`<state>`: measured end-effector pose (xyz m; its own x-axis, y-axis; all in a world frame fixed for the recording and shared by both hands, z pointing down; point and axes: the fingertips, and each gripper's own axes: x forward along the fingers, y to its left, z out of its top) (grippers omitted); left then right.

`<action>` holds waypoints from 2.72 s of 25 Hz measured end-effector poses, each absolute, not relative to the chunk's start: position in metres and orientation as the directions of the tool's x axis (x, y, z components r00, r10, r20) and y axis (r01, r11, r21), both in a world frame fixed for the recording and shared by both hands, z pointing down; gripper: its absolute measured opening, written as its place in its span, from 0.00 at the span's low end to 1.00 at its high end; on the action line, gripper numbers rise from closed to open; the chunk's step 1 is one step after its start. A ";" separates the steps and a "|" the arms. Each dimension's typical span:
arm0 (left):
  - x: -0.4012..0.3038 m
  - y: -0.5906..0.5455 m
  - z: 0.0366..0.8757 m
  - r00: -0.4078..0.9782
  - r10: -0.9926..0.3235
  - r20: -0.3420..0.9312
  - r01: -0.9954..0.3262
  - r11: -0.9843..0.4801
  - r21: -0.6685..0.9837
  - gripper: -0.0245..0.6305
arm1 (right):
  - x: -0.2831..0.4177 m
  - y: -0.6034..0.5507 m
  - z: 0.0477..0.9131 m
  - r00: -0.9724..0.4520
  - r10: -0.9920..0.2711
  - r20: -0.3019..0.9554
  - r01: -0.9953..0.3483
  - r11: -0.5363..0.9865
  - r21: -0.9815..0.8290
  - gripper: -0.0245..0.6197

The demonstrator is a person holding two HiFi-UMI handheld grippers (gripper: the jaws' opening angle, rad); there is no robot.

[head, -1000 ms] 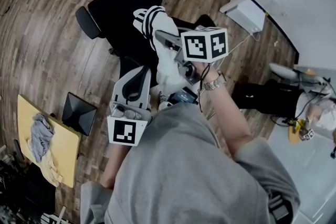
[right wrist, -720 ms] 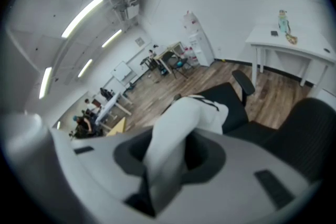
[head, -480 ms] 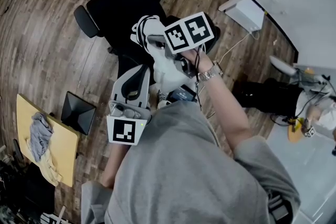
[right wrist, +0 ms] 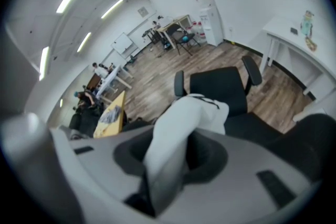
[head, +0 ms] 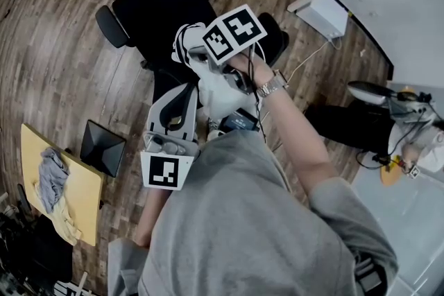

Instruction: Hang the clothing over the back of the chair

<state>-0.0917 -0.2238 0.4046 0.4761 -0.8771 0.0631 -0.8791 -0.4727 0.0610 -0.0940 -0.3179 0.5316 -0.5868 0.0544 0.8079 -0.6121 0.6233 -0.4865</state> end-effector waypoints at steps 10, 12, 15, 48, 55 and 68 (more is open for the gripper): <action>-0.084 -0.220 0.404 0.487 -0.871 0.061 -0.873 -0.483 0.063 0.10 | -0.097 -0.307 0.543 -0.507 0.121 0.853 -0.594 0.668 -0.448 0.24; -0.083 -0.220 0.404 0.487 -0.871 0.062 -0.873 -0.483 0.066 0.10 | -0.097 -0.307 0.544 -0.498 0.130 0.858 -0.592 0.672 -0.445 0.24; -0.082 -0.218 0.404 0.488 -0.871 0.058 -0.872 -0.484 0.070 0.10 | -0.098 -0.307 0.544 -0.492 0.135 0.860 -0.588 0.677 -0.443 0.24; -0.062 -0.204 0.388 0.486 -0.874 0.028 -0.874 -0.485 0.026 0.10 | -0.069 -0.323 0.515 -0.503 0.066 0.862 -0.608 0.682 -0.407 0.49; -0.046 -0.202 0.388 0.501 -0.865 0.038 -0.865 -0.501 0.016 0.10 | -0.065 -0.319 0.500 -0.590 0.103 0.801 -0.588 0.625 -0.513 0.49; -0.025 -0.202 0.400 0.543 -0.837 0.064 -0.838 -0.546 -0.023 0.10 | -0.048 -0.313 0.499 -0.572 0.129 0.810 -0.586 0.627 -0.514 0.49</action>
